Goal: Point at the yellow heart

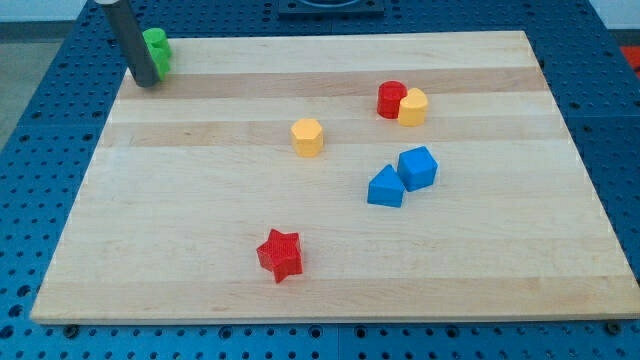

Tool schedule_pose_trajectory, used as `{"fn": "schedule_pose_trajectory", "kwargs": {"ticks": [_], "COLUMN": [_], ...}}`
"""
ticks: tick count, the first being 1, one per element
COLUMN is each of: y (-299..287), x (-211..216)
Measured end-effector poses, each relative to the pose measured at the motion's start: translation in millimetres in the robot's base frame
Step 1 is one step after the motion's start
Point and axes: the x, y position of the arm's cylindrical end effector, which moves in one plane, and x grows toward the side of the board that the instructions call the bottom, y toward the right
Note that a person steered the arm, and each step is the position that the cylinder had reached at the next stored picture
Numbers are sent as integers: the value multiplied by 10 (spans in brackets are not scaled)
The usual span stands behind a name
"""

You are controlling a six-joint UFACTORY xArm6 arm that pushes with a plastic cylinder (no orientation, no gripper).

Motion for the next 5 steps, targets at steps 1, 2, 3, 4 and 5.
{"fn": "schedule_pose_trajectory", "kwargs": {"ticks": [1,2,3,4,5], "y": [77,671,1195,1628,1841], "x": [38,299,464,374,324]}}
